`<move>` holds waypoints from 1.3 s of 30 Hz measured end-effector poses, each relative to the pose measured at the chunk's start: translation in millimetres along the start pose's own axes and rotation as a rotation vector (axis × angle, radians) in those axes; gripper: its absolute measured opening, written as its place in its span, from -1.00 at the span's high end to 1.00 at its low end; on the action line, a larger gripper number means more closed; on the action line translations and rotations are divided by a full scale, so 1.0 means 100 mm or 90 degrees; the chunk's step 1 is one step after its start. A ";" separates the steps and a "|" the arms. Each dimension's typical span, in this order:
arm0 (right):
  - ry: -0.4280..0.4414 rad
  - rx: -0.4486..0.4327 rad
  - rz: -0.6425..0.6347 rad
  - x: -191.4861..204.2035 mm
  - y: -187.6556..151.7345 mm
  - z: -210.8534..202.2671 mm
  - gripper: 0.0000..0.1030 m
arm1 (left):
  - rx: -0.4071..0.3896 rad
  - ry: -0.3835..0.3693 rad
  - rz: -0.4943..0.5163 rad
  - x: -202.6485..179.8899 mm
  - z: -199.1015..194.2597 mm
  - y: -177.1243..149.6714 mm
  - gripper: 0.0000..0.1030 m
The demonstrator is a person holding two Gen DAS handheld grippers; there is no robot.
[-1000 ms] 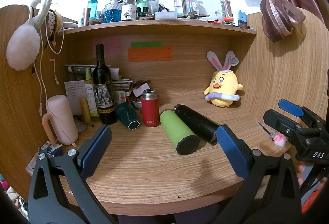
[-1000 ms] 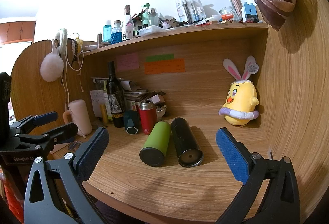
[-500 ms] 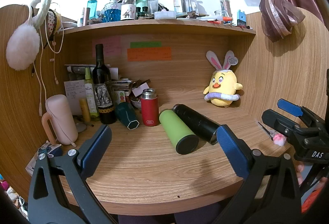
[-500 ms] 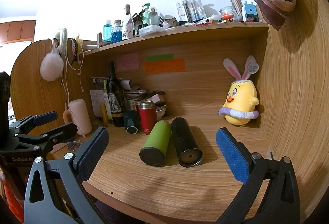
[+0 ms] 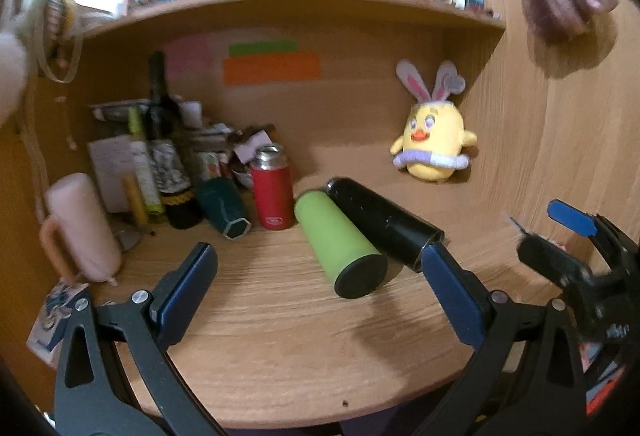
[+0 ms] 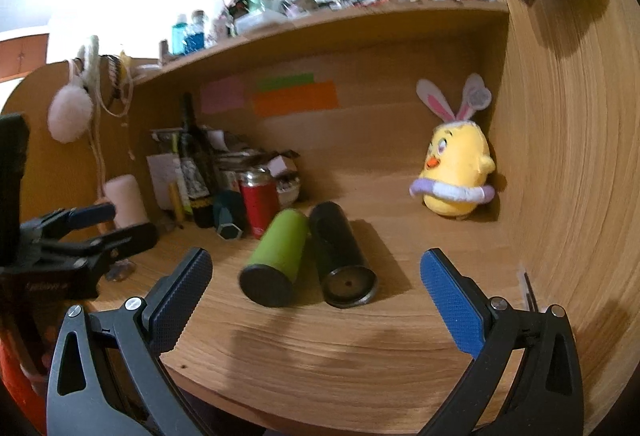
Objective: Flip cup upside down
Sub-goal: 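Lower the left tool over the lying lime-green tumbler and close on it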
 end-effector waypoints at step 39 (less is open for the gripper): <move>-0.026 0.077 0.075 -0.53 -0.23 0.50 -1.00 | 0.320 -0.130 -0.242 0.64 2.02 -0.29 -0.27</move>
Point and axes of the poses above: each gripper's, at about its wrist camera, not at the fingertips, and z roughly the way its jaws point, x to its left, y to its top, the point moved 7 cm from there along z, roughly the way its jaws point, and after that the axes turned 12 degrees about -y, right-handed, at the moved point
